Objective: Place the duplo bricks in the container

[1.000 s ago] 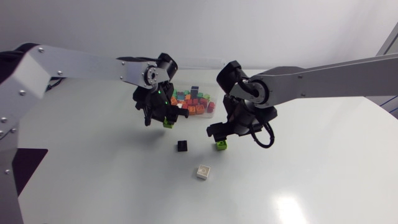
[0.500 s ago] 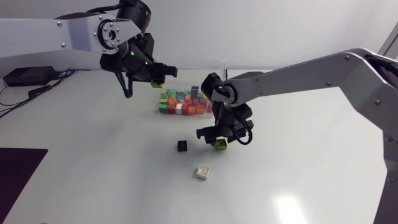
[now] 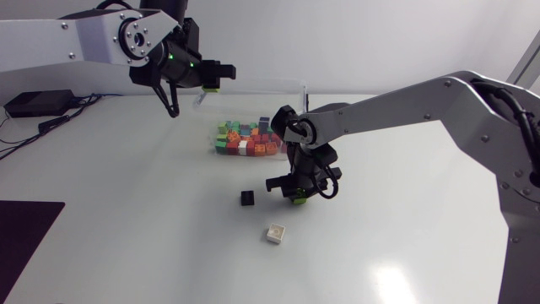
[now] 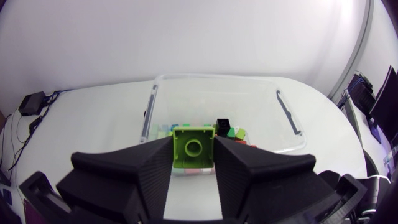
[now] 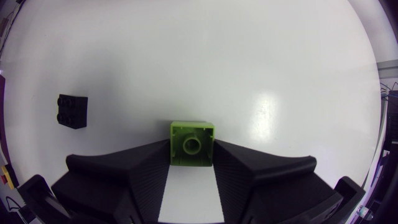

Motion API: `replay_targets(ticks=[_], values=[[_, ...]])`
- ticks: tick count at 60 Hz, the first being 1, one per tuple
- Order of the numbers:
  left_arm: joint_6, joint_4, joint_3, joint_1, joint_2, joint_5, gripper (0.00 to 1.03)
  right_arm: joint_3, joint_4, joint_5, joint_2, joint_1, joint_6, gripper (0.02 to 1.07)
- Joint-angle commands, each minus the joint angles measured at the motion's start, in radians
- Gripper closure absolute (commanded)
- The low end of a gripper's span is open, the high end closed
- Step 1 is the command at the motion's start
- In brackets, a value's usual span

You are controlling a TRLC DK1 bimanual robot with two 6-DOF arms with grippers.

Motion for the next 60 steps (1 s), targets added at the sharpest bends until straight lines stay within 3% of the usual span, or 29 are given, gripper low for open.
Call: replay_targets(ticks=[1, 21, 24, 28, 29, 33, 43, 50, 60], values=[[0.005, 0.029, 0.038, 0.012, 0.033, -0.008, 0.75, 0.001, -0.015, 0.004, -0.005, 0.001, 0.029, 0.71], [0.019, 0.055, 0.224, 0.013, 0.210, -0.008, 0.71, 0.001, -0.043, 0.019, -0.209, -0.020, -0.011, 0.75], [0.025, 0.055, 0.247, 0.012, 0.234, -0.008, 0.62, 0.014, -0.049, 0.019, -0.236, -0.028, -0.022, 0.75], [0.042, 0.057, 0.279, 0.010, 0.271, -0.008, 0.38, 0.052, -0.068, 0.019, -0.274, -0.046, -0.033, 0.75], [0.048, 0.052, 0.293, 0.010, 0.288, -0.008, 0.26, 0.060, -0.071, 0.019, -0.282, -0.049, -0.036, 0.75], [0.062, 0.040, 0.310, 0.016, 0.314, -0.008, 0.05, 0.104, -0.074, 0.017, -0.319, -0.062, -0.048, 0.75], [0.122, 0.024, 0.236, 0.044, 0.250, 0.041, 0.05, 0.201, -0.063, 0.016, -0.348, -0.066, -0.066, 0.75], [0.214, 0.029, 0.098, 0.090, 0.116, 0.188, 0.05, 0.259, -0.008, 0.010, -0.327, -0.062, -0.079, 0.75], [0.364, 0.043, -0.057, 0.119, -0.023, 0.307, 0.05, 0.342, 0.060, 0.011, -0.258, -0.054, -0.085, 0.75]])
